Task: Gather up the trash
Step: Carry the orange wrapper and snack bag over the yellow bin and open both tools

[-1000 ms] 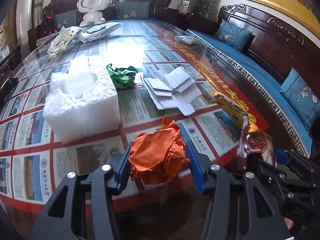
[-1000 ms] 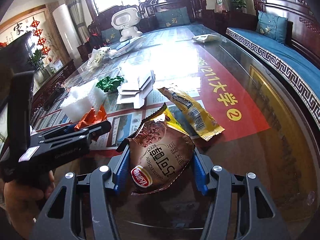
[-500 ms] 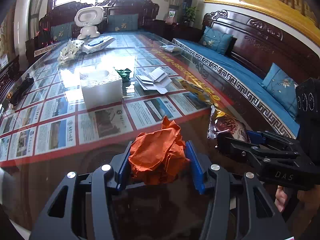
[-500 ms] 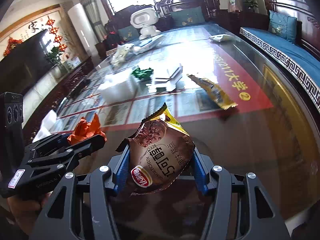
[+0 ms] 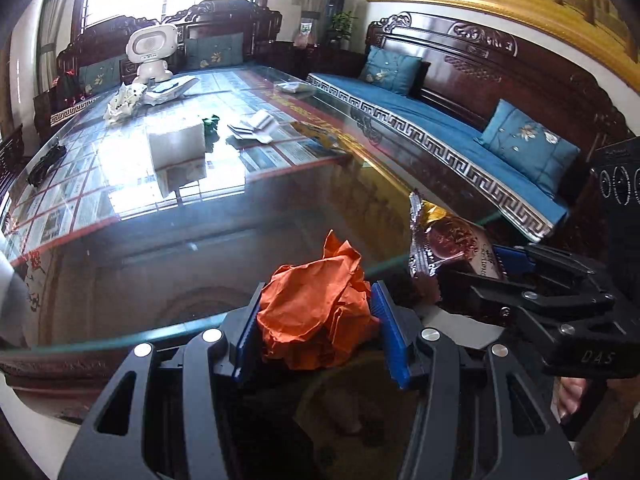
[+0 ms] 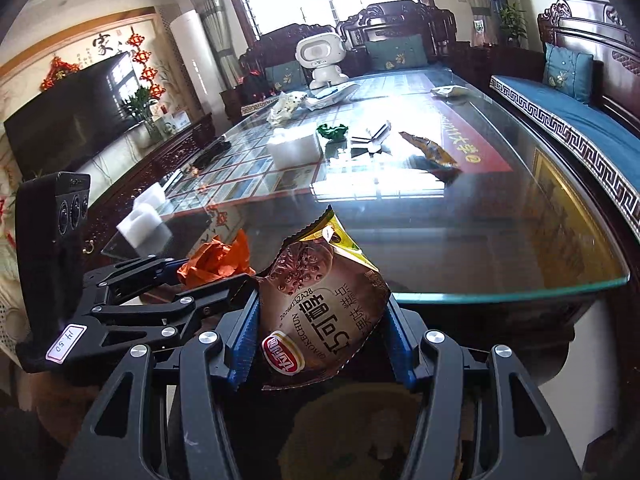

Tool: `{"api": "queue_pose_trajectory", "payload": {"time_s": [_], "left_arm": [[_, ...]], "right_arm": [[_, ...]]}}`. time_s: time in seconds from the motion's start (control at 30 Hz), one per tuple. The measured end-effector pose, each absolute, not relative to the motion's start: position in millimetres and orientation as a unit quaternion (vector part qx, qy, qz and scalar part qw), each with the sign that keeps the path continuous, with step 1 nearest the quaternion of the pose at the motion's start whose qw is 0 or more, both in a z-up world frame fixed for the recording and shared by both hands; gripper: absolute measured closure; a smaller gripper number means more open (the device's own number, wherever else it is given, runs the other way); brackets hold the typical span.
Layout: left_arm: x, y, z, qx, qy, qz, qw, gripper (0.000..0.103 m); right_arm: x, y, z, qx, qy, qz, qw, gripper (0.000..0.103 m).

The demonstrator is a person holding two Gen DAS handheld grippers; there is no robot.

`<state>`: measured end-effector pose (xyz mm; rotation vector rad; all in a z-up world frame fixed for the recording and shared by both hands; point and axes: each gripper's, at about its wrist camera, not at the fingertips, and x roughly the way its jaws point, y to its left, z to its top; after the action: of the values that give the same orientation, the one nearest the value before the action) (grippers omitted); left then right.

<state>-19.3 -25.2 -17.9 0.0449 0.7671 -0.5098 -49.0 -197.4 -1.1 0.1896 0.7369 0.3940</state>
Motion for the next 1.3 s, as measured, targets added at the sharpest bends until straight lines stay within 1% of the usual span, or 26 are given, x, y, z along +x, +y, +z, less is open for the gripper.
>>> {"api": "queue_pose_trajectory", "payload": {"time_s": [0.1,0.27,0.57,0.7,0.87,0.97,1.0,1.03,1.13,1.3], "left_arm": [[-46,-27,-30,0.026,0.375,-0.252,0.892,0.051],[-80,-34,-61,0.04,0.396,-0.265,0.878,0.051],[-103,-49,-115,0.044,0.445,-0.284,0.848,0.051],[-108,-54,-130,0.049,0.46,-0.288,0.839,0.051],[-111,-58,-137,0.055,0.466,-0.296,0.832,0.051],[-110,-60,-136,0.056,0.465,-0.297,0.832,0.051],[-109,-59,-136,0.056,0.465,-0.296,0.833,0.051],[-109,-59,-136,0.057,0.464,-0.295,0.833,0.051],[-109,-60,-137,0.059,0.467,-0.295,0.832,0.051],[-110,-63,-138,0.063,0.471,-0.298,0.828,0.051]], "right_arm": [[-72,-201,-17,0.108,0.367,0.192,0.904,0.049],[-107,-202,-43,0.106,0.381,0.175,0.902,0.049],[-142,-207,-98,0.105,0.434,0.141,0.884,0.049],[-147,-209,-108,0.107,0.447,0.131,0.878,0.049],[-147,-209,-113,0.1,0.452,0.124,0.877,0.049],[-148,-210,-114,0.093,0.453,0.119,0.878,0.043],[-148,-210,-113,0.091,0.454,0.118,0.878,0.034],[-148,-210,-113,0.086,0.453,0.116,0.88,0.028],[-151,-211,-115,0.074,0.452,0.106,0.882,0.028],[-153,-221,-117,0.091,0.452,0.102,0.881,0.029]]}}
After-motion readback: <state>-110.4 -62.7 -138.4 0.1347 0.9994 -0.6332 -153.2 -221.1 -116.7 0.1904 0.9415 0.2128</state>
